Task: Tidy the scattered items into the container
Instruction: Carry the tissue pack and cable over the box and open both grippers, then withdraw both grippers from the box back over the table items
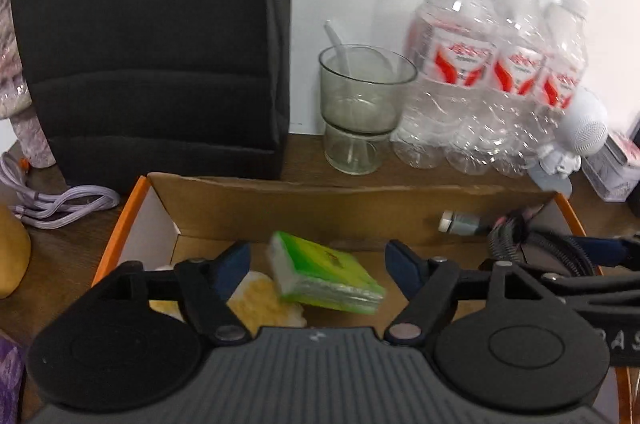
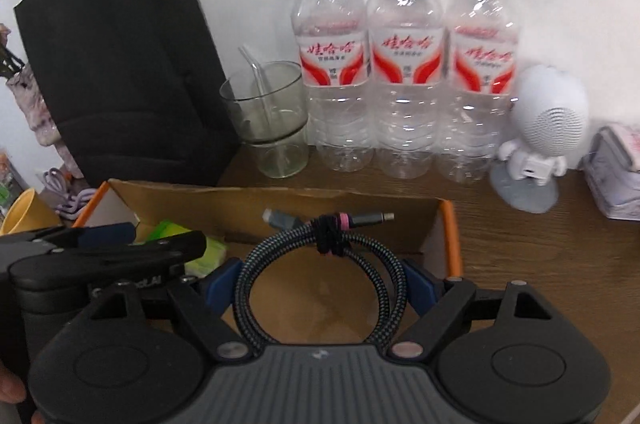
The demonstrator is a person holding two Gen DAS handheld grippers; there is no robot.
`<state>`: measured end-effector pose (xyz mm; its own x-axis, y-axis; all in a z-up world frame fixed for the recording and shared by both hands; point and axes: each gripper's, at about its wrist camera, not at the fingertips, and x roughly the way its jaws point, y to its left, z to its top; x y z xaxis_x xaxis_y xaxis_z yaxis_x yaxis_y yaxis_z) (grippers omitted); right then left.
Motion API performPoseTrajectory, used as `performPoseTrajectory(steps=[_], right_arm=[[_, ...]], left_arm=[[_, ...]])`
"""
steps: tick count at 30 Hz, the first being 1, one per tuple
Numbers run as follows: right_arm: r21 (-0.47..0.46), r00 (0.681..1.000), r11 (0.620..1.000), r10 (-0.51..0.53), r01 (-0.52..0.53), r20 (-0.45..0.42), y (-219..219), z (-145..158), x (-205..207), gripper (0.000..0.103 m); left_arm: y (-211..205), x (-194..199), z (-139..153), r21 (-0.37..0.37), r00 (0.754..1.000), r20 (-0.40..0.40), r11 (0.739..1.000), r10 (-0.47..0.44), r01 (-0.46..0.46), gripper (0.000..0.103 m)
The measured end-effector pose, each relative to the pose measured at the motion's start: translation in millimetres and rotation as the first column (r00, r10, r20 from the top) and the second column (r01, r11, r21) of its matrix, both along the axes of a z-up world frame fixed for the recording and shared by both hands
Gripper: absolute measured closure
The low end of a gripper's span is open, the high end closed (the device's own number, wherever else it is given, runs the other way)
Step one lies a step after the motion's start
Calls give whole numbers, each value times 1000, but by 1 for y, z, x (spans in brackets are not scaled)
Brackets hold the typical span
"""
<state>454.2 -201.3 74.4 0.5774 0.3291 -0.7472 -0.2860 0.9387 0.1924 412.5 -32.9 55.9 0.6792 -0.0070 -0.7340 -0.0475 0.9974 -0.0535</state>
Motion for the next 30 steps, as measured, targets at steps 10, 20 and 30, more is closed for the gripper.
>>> performPoseTrajectory(steps=[10, 20, 30], right_arm=[[4, 999, 999, -38, 39, -36, -4, 7, 0, 16], [-95, 991, 994, -57, 45, -121, -14, 49, -49, 10], [46, 983, 998, -46, 38, 175, -14, 70, -172, 9]], left_arm=[[30, -3, 25, -6, 999, -5, 999, -38, 37, 12], [29, -44, 50, 128, 995, -97, 991, -27, 39, 1], [42, -180, 77, 60, 965, 258, 996, 48, -65, 0]])
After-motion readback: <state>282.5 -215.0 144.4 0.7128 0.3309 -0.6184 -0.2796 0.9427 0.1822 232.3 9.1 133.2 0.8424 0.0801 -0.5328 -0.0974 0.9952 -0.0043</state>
